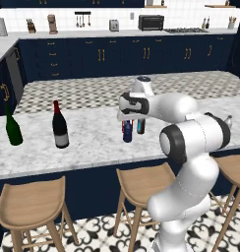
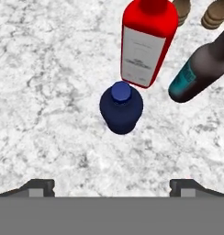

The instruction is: Move the plastic bottles in the middle to the plastics group, and the glass bottles in the middle to the glass group.

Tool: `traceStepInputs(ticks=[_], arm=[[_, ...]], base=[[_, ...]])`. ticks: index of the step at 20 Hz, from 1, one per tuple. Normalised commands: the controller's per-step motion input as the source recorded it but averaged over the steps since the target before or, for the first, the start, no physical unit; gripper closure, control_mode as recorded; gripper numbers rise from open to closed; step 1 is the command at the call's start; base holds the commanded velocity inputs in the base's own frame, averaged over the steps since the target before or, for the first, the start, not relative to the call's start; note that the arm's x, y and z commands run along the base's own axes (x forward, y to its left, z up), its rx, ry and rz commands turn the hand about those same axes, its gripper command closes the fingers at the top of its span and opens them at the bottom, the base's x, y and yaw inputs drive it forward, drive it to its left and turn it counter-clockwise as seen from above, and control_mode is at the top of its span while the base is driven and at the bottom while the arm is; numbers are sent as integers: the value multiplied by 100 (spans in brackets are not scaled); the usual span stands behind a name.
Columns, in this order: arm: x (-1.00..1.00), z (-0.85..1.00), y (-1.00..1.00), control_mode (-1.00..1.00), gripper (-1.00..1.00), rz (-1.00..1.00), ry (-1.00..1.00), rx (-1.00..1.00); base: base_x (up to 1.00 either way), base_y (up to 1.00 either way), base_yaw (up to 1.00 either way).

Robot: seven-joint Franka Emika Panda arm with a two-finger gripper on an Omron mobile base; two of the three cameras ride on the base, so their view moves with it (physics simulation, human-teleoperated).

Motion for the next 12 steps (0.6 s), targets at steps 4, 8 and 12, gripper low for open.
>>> traceStepInputs(ticks=[4, 8, 12], arm=[[15, -22, 0, -100, -100, 0, 0, 0], [18, -17, 0, -100, -100, 0, 0, 0], [31, -2, 1, -100, -100, 0, 0, 0]], base=[[0, 0, 0], [0, 0, 0], [0, 0, 0]])
